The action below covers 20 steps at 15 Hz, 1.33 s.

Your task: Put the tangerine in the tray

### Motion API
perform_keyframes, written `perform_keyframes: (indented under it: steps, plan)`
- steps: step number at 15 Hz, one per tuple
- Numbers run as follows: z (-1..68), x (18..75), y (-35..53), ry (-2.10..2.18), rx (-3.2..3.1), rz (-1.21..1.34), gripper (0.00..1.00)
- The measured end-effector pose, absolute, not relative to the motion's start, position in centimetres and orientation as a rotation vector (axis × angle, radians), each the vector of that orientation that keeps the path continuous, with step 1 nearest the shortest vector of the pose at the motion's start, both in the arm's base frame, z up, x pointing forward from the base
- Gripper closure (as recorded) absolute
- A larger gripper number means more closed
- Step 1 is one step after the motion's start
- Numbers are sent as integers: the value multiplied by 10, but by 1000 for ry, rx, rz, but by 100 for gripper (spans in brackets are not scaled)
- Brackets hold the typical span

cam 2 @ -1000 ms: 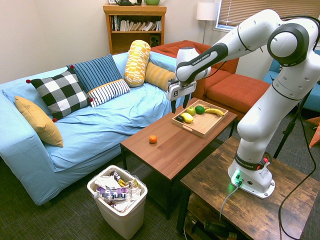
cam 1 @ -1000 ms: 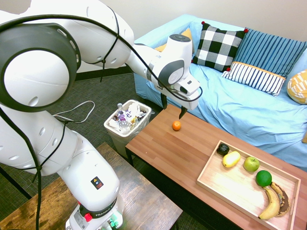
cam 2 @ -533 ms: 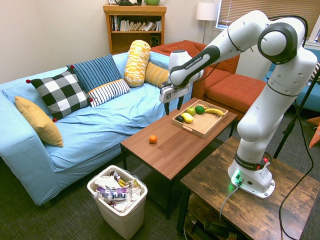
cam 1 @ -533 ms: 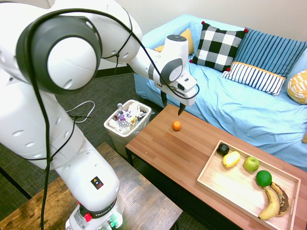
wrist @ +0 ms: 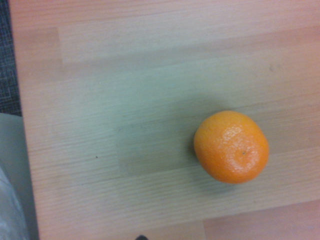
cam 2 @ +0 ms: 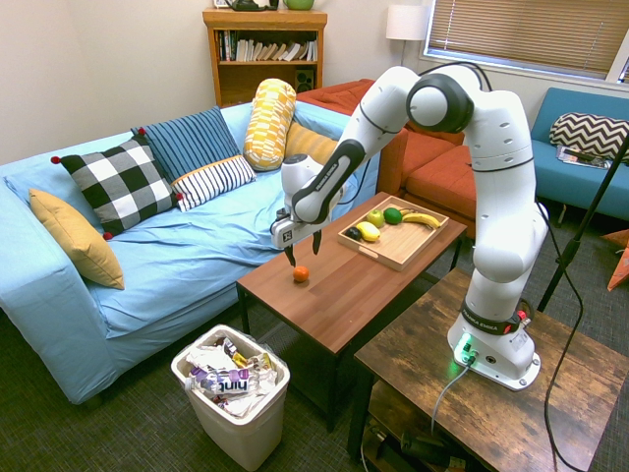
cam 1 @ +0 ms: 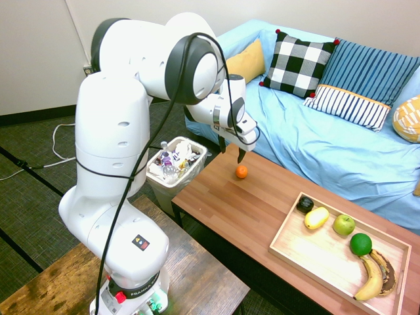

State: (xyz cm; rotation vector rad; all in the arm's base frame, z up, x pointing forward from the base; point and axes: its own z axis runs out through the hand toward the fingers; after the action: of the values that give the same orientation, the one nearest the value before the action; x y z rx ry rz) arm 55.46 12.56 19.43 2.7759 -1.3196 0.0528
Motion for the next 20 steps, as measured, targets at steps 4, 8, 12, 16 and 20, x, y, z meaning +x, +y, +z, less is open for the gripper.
perform_keyframes:
  steps: [4, 8, 12, 16, 20]
  plan:
    - [144, 577, 124, -1343, 2720, 43, 0]
    - [123, 594, 114, -1385, 2685, 48, 0]
    - [101, 599, 108, -1412, 2661, 25, 100]
    - [96, 602, 105, -1436, 2650, 19, 100]
    - [97, 604, 106, -1451, 2651, 15, 100]
